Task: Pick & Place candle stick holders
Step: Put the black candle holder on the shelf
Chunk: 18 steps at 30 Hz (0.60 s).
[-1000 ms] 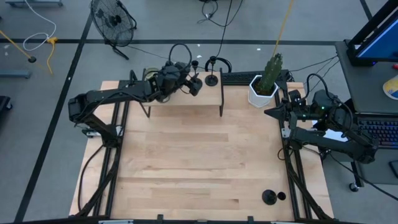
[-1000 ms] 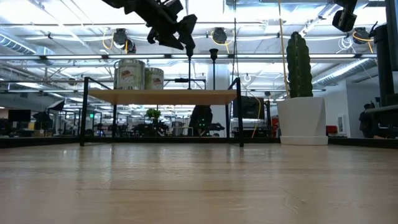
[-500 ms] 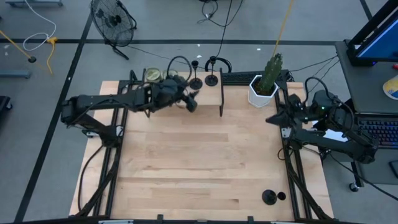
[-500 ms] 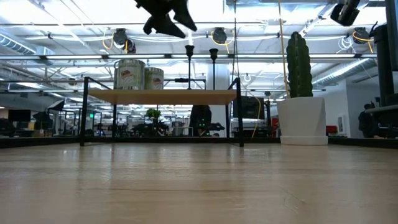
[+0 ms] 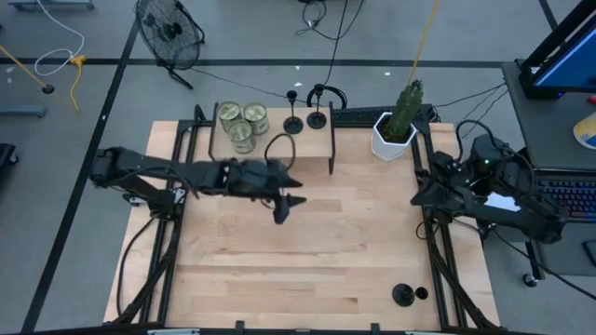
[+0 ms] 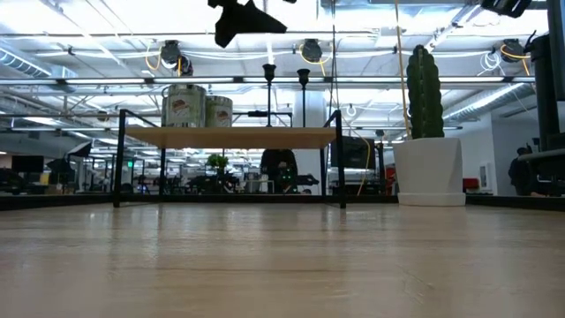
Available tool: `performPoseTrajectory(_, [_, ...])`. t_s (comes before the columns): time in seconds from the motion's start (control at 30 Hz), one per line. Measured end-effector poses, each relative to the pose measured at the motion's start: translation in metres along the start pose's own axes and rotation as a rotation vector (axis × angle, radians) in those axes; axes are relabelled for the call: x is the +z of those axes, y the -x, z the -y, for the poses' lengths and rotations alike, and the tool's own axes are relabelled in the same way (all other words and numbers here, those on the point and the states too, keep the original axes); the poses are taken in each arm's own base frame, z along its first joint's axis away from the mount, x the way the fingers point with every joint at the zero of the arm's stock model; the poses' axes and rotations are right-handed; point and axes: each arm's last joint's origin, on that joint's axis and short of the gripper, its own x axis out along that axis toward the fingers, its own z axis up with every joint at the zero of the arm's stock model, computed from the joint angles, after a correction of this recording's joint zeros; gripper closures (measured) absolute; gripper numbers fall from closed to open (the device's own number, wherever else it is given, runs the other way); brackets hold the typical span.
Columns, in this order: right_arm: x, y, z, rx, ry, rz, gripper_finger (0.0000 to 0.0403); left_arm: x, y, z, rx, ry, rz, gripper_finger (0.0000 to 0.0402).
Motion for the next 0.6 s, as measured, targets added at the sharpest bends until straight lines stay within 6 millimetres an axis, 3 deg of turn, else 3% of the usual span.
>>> performPoseTrajectory(0.2, [0.002,0.002,-0.010,0.045,0.033,-0.019,0.0403,-0.027,-0.010,0.009,-0.122,0.080,0.169,0.0163])
performPoseTrajectory(0.33, [0.002,0.001,-0.013,0.071,0.040,-0.042,0.0403,-0.057,-0.014,0.004,-0.144,0.169,0.200,0.0163])
performPoseTrajectory(0.6, [0.014,-0.019,-0.014,0.143,0.023,-0.176,0.0403,-0.090,-0.011,0.005,-0.111,0.287,0.234,0.0163])
